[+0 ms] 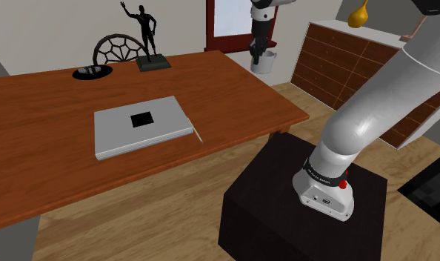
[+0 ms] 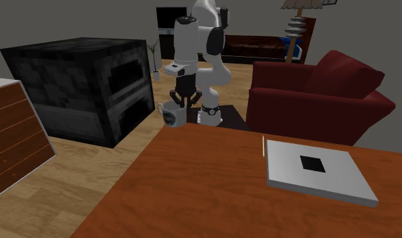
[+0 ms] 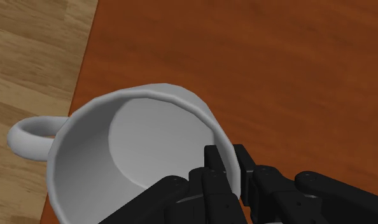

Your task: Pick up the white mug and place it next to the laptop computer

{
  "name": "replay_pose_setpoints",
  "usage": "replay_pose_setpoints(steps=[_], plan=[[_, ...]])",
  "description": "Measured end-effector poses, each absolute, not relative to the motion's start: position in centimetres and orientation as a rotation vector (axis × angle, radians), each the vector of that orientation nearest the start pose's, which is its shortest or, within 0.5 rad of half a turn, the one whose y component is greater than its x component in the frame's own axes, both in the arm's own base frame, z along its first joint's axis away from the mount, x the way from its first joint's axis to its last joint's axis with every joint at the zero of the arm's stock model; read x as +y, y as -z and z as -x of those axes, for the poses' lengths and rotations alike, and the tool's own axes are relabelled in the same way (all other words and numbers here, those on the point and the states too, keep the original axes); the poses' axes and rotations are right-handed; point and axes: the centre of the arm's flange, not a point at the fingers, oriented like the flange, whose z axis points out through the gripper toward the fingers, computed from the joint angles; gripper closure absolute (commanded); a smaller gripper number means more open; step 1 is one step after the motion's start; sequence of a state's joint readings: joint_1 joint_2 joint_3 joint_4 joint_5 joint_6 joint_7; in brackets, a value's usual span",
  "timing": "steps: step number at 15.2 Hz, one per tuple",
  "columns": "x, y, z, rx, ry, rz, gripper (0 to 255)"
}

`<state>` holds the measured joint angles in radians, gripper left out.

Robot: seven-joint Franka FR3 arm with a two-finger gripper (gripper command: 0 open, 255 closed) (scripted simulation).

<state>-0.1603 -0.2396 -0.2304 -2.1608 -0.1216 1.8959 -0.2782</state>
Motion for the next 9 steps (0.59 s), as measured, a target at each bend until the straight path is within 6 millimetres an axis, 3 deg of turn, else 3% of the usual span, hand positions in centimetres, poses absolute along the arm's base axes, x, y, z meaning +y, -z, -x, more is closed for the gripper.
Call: replay_pose_setpoints(steps=[3,9], plan=[[-17.8,-49.8,-45.9,0.102,-0.077,3.186,255],[-12.3,-49.8,-51.2,0.102,-0.078,3.187,255]])
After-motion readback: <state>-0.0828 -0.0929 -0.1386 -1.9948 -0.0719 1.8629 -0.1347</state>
